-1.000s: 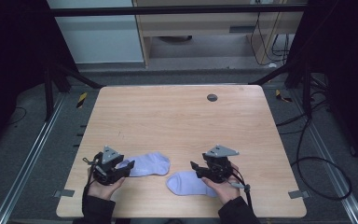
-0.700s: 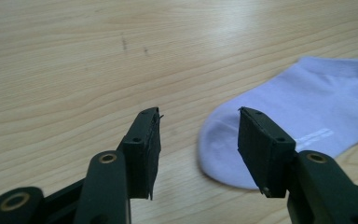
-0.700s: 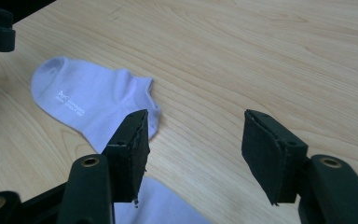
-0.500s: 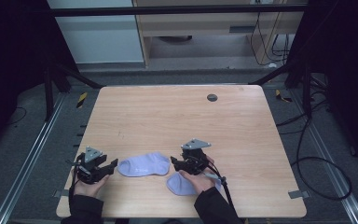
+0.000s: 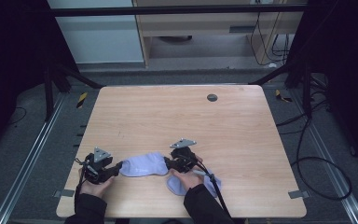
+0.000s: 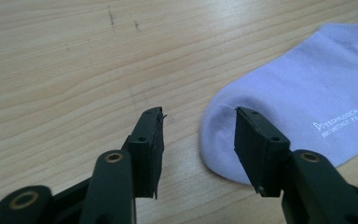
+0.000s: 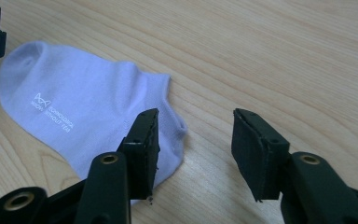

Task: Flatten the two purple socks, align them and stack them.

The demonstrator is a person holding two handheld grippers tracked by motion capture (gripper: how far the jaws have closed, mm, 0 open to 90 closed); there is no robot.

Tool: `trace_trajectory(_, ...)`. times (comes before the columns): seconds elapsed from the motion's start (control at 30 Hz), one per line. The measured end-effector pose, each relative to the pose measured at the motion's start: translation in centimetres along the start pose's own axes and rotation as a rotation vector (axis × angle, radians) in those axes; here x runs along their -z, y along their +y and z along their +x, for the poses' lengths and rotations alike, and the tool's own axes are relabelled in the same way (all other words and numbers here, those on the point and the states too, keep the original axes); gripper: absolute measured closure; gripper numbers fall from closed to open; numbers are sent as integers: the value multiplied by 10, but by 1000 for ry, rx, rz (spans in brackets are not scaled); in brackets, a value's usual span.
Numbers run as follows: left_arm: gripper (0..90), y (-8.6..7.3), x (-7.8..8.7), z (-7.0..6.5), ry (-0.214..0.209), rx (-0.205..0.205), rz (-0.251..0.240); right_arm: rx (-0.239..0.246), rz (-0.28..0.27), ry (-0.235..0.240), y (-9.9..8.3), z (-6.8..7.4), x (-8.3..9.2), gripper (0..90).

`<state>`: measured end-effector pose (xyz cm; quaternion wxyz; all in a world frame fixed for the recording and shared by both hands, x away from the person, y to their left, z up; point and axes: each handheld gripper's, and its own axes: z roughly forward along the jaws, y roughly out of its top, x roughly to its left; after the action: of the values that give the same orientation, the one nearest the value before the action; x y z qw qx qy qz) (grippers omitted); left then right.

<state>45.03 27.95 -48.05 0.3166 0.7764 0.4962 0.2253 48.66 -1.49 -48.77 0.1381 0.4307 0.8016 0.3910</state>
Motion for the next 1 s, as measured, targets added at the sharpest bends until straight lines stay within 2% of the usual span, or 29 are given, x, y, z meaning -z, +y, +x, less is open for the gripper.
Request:
trace_trajectory(0.2, 585, 0, -6, -2, -1, -6, 34, 13, 12, 2, -1, 5, -11, 575)
trace_trajectory(0.37, 653, -1, -10, -3, -19, -2, 55, 42, 23, -4, -3, 11, -19, 631)
trace_trajectory(0.47, 739, -1, -11, -3, -28, 3, 67, 59, 24, -13, -3, 14, -21, 742)
trace_trajectory(0.5, 739, -1, -11, -3, -31, 6, 69, 59, 24, -13, -3, 14, -21, 742)
trace_trajectory(0.6, 829, -1, -10, -4, -34, 3, 73, 75, 26, -17, -3, 16, -20, 847)
trace_trajectory(0.8, 867, 3, -2, -3, -60, 26, 24, 62, -2, 16, 0, 17, -7, 866)
trace_trajectory(0.83, 867, 5, 2, -3, -72, 40, 2, 59, -7, 24, 1, 17, -4, 866)
trace_trajectory(1.0, 867, 11, 11, -6, -100, 52, -36, 75, -30, 49, 5, 16, 11, 866)
